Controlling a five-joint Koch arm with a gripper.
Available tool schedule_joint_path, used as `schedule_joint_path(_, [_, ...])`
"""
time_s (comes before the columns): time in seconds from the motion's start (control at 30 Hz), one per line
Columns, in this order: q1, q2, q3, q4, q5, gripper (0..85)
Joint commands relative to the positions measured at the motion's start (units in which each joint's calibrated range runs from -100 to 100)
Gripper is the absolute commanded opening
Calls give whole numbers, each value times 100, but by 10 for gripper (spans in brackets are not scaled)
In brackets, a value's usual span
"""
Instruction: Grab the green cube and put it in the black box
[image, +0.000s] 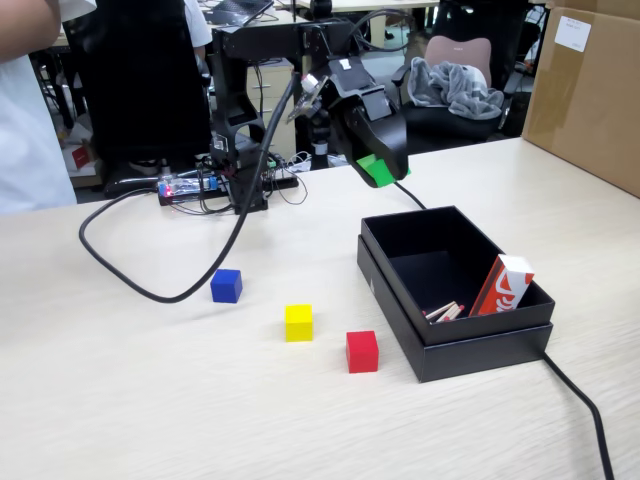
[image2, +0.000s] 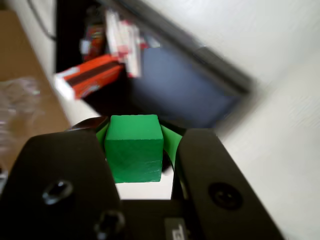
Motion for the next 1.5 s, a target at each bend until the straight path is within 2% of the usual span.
schedule_joint_path(0.0, [29, 892, 940, 28, 59, 9])
schedule_joint_path(0.27, [44, 3680, 1883, 45, 254, 9])
schedule_joint_path(0.6, [34, 4438, 1775, 45, 269, 13])
schedule_joint_path(0.63, [34, 4449, 1766, 45, 269, 29])
schedule_joint_path(0.67, [39, 4449, 1720, 53, 264, 93])
schedule_joint_path(0.77, [39, 4461, 1648, 45, 269, 154])
schedule_joint_path(0.8, [39, 4495, 1630, 45, 269, 259])
schedule_joint_path(0.9, [49, 4484, 1566, 53, 264, 339])
schedule_joint_path(1.03, [39, 4174, 1512, 45, 269, 431])
schedule_joint_path(1.2, [5, 2980, 1484, 53, 298, 431])
schedule_joint_path(1.27, [-34, 1730, 1457, 53, 293, 430])
schedule_joint_path(1.4, [-156, 433, 1240, 53, 283, 430])
schedule_joint_path(1.47, [-322, -577, 741, 79, 186, 430])
